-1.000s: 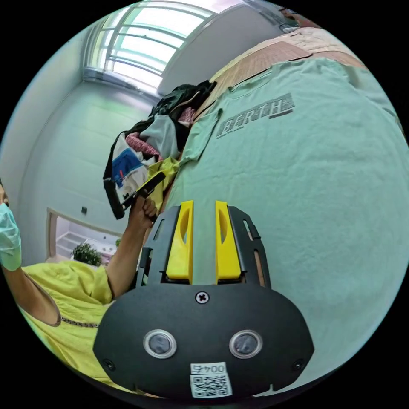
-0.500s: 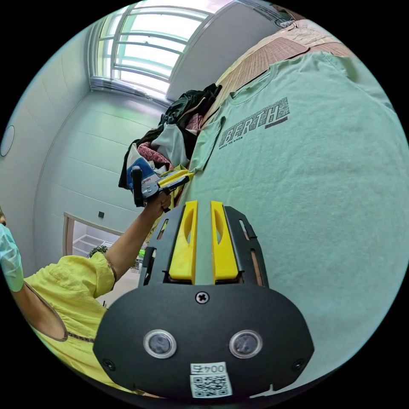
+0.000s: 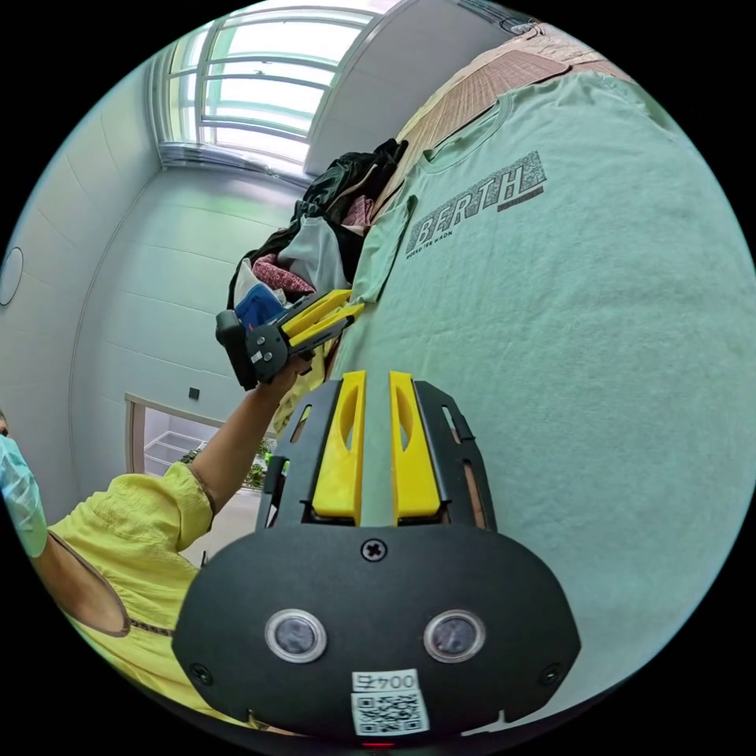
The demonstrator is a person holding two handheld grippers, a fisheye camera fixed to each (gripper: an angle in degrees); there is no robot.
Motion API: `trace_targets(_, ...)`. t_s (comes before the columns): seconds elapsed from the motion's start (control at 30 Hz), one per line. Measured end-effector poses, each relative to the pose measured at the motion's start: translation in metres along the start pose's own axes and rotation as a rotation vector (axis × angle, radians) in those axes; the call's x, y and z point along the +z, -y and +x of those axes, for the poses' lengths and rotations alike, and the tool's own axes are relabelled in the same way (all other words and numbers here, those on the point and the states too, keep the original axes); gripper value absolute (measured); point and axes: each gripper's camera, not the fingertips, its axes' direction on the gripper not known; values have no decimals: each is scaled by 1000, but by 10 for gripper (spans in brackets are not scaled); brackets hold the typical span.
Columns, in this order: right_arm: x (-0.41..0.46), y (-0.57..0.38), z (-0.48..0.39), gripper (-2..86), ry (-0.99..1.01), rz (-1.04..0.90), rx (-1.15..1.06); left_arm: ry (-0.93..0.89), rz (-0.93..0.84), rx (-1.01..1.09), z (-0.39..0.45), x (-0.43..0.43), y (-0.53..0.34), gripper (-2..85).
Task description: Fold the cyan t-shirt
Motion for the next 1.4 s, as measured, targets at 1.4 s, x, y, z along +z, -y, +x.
trace_targets(1.4, 114, 65, -183, 5, -53, -10, 16, -127, -27, -691, -267, 228, -215, 13)
